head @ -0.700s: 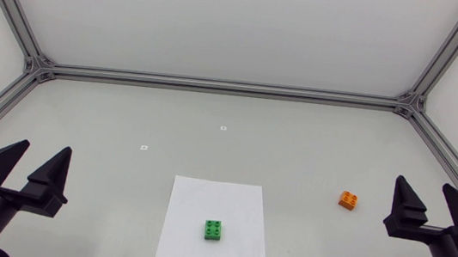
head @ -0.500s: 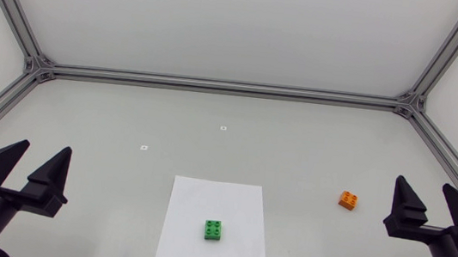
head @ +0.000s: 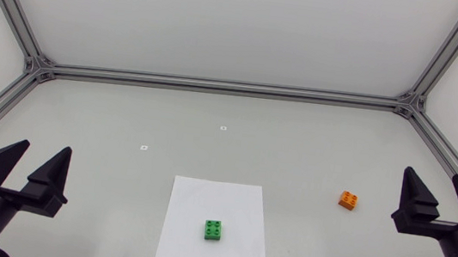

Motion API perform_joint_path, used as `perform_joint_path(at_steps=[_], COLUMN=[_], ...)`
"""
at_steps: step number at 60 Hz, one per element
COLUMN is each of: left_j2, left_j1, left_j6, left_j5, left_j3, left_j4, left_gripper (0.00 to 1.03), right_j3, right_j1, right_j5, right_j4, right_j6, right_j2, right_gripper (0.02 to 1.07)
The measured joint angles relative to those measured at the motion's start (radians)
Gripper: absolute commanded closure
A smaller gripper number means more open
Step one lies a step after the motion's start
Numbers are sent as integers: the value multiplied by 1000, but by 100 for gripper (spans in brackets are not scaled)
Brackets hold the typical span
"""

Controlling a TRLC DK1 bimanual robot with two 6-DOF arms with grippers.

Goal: Pick up the orange 2x2 brick with the right arm and stack it on top of the green 2x2 brick in the center

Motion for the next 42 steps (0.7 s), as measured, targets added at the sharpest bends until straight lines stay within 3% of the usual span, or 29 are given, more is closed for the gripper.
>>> perform_joint_path(at_steps=[19,33,42], left_j2=[0,0,0], left_j1=[0,0,0], left_j6=[0,0,0], left_j5=[0,0,0], left_j3=[0,0,0], left_j4=[0,0,0], left_gripper=[4,4,4], right_j3=[257,392,528], right_j1=[16,0,-43], right_j5=[0,-20,-35], right_j4=[51,86,44], right_j6=[25,25,21], right_j2=[309,646,896], right_gripper=[6,6,6])
